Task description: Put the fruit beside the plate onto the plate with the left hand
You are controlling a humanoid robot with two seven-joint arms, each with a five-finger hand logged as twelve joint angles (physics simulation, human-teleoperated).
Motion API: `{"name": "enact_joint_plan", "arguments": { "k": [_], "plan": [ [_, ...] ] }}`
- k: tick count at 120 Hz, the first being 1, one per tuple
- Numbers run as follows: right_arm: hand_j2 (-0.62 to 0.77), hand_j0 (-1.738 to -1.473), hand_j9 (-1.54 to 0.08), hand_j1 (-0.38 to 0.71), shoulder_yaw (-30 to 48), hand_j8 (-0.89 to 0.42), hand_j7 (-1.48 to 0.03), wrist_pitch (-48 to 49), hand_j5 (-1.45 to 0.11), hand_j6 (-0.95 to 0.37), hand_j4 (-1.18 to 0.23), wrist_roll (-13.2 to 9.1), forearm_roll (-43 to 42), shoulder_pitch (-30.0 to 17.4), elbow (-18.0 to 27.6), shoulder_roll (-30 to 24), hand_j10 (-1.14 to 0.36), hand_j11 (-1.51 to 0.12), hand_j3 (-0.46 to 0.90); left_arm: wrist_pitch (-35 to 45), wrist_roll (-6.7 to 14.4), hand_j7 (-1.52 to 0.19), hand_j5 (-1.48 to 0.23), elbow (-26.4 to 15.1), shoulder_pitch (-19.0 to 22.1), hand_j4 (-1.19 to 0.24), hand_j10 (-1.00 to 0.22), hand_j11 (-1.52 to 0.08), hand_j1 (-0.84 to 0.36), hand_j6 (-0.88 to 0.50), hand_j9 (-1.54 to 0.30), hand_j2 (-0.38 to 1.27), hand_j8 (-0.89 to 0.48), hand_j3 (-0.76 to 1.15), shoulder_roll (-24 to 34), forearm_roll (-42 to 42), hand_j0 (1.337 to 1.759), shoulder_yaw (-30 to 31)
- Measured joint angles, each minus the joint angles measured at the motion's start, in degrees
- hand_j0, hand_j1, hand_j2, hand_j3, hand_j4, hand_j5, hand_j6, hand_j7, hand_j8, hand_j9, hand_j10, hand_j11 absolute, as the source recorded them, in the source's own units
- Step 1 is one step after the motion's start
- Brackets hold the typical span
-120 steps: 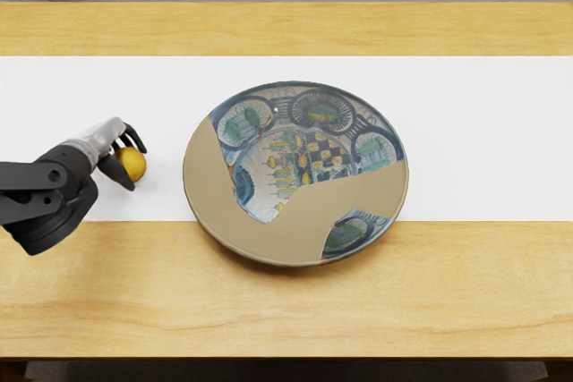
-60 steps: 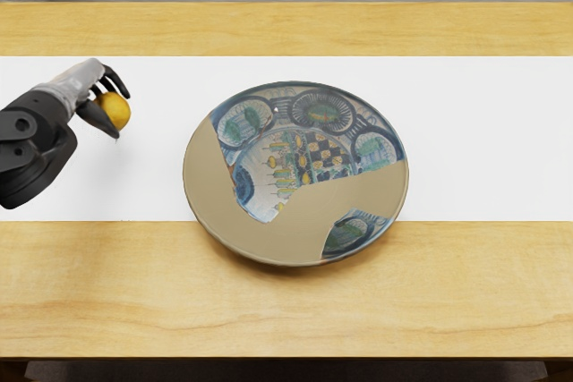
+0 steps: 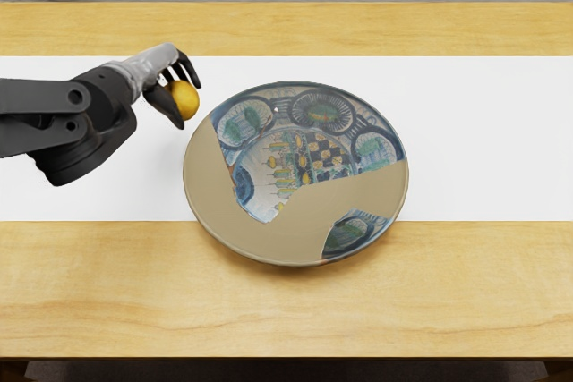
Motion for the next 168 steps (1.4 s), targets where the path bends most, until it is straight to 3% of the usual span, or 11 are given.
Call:
{"name": "enact_joint_plan", "arguments": {
  "k": [25,49,66,133,152,168],
  "plan": [
    [-0.01,-1.658,-0.05,-0.31,0.0,-0.03,-0.05,0.0,-0.05,-0.03,-0.03,0.0,0.0,0.0,0.0,0.0,-0.03,-0.05,0.0,-0.2,0.0,-0.83,-0.87,-1.1,-1.4,-0.6,-0.63,-0.82,-0.32,-0.46,-0.82,0.58,-0.44,0.0,-3.7,-2.3,1.658,-0.4],
    [-0.01,-1.658,-0.05,-0.31,0.0,-0.03,-0.05,0.0,-0.05,-0.03,-0.03,0.0,0.0,0.0,0.0,0.0,-0.03,-0.05,0.0,-0.2,0.0,-0.83,-0.87,-1.5,-2.4,-0.6,-0.63,-0.82,-0.36,-0.44,-0.82,0.61,-0.42,0.0,-9.0,-3.7,1.658,-0.4],
    [-0.01,-1.658,-0.05,-0.31,0.0,-0.03,-0.05,0.0,-0.05,-0.03,-0.03,0.0,0.0,0.0,0.0,0.0,-0.03,-0.05,0.0,-0.3,0.0,-0.84,-0.89,-1.6,-2.2,-0.59,-0.62,-0.82,-0.41,-0.44,-0.82,0.75,-0.42,0.0,-11.5,-4.3,1.657,-0.4],
    [-0.01,-1.658,-0.05,-0.31,0.0,-0.03,-0.05,0.0,-0.05,-0.03,-0.03,0.0,0.0,0.0,0.0,0.0,-0.03,-0.05,0.0,-6.7,-0.3,-0.78,-0.8,-1.1,-0.3,-0.58,-0.59,-0.78,-0.29,-0.48,-0.78,0.44,-0.45,0.0,-12.3,-7.5,1.658,-0.2],
    [-0.01,-1.658,-0.05,-0.31,0.0,-0.03,-0.05,0.0,-0.05,-0.03,-0.03,0.0,0.0,0.0,0.0,0.0,-0.03,-0.05,0.0,-7.4,-0.2,-0.69,-0.7,-0.5,-0.4,-0.52,-0.53,-0.69,-0.24,-0.46,-0.69,0.28,-0.44,0.0,-12.3,-7.4,1.658,-0.1],
    [-0.01,-1.658,-0.05,-0.31,0.0,-0.03,-0.05,0.0,-0.05,-0.03,-0.03,0.0,0.0,0.0,0.0,0.0,-0.03,-0.05,0.0,-8.3,-0.2,-0.54,-0.54,-0.1,-0.6,-0.41,-0.41,-0.54,-0.12,-0.38,-0.54,0.18,-0.37,0.0,-12.3,-7.4,1.658,-0.1]
  ]
}}
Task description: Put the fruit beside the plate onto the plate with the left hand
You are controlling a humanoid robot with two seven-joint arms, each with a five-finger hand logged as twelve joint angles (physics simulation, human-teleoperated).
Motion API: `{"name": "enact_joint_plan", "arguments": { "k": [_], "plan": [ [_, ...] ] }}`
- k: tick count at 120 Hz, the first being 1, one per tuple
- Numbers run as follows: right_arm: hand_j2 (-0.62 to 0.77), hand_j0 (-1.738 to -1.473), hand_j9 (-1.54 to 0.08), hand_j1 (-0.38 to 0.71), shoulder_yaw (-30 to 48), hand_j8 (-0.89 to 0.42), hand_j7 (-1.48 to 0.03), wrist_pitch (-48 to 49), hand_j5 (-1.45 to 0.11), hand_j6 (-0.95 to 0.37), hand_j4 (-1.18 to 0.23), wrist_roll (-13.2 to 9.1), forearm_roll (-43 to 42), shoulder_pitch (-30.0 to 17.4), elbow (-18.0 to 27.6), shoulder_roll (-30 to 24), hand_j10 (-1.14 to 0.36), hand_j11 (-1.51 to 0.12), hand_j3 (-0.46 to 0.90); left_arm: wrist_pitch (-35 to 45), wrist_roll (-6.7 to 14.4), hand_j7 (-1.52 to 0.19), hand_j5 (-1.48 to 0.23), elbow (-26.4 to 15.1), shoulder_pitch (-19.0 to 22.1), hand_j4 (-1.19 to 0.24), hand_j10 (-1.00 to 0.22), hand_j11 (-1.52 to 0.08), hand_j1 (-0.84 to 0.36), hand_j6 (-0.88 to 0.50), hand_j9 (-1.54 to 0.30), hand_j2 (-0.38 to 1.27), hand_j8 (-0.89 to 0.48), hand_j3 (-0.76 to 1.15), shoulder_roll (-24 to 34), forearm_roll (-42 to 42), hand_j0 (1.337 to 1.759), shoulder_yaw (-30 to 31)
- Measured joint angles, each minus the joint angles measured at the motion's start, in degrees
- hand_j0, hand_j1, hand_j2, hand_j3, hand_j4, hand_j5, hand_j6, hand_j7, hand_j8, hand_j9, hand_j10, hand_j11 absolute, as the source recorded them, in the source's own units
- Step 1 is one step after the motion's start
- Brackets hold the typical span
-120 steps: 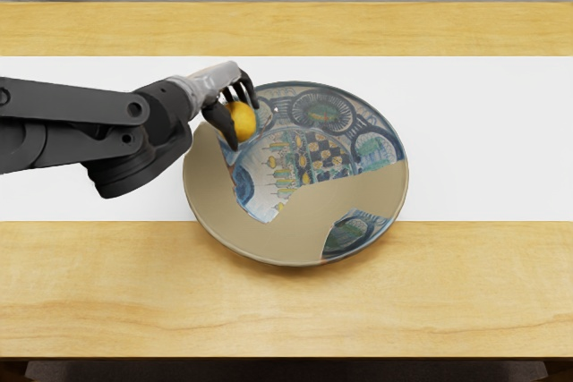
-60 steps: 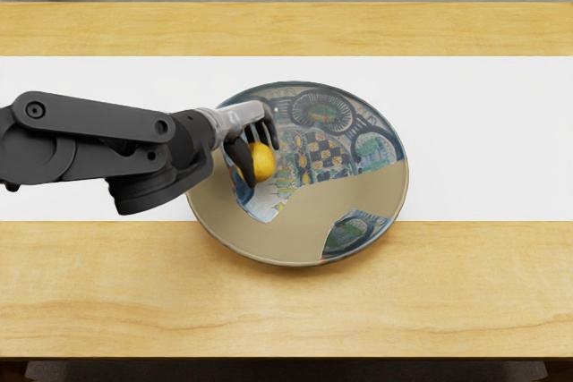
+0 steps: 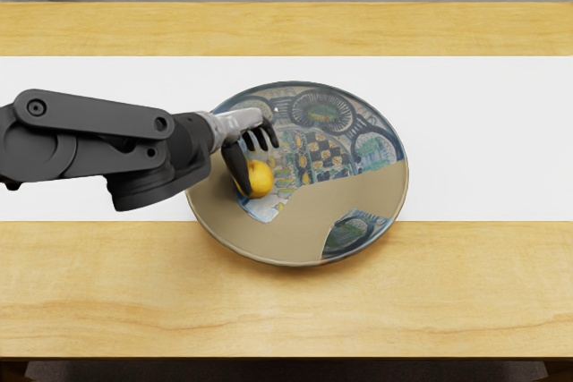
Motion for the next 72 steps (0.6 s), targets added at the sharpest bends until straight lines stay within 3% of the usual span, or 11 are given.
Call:
{"name": "enact_joint_plan", "arguments": {
  "k": [19,33,72],
  "plan": [
    [-0.01,-1.658,-0.05,-0.31,0.0,-0.03,-0.05,0.0,-0.05,-0.03,-0.03,0.0,0.0,0.0,0.0,0.0,-0.03,-0.05,0.0,-0.7,0.0,-0.43,-0.43,0.1,-1.4,-0.33,-0.33,-0.43,-0.04,-0.32,-0.43,0.11,-0.31,0.0,1.0,0.0,1.658,-0.3],
    [-0.01,-1.658,-0.05,-0.31,0.0,-0.03,-0.05,0.0,-0.05,-0.03,-0.03,0.0,0.0,0.0,0.0,0.0,-0.03,-0.05,0.0,-5.1,-0.2,-0.39,-0.39,0.1,-1.1,-0.3,-0.3,-0.39,-0.01,-0.29,-0.39,0.09,-0.29,0.0,7.3,-2.0,1.658,-3.2],
    [-0.01,-1.658,-0.05,-0.31,0.0,-0.03,-0.05,0.0,-0.05,-0.03,-0.03,0.0,0.0,0.0,0.0,0.0,-0.03,-0.05,0.0,-25.7,-0.4,-0.35,-0.35,0.5,0.6,-0.27,-0.27,-0.35,0.02,-0.27,-0.35,0.06,-0.27,0.0,28.6,-32.7,1.658,-9.8]
  ]
}}
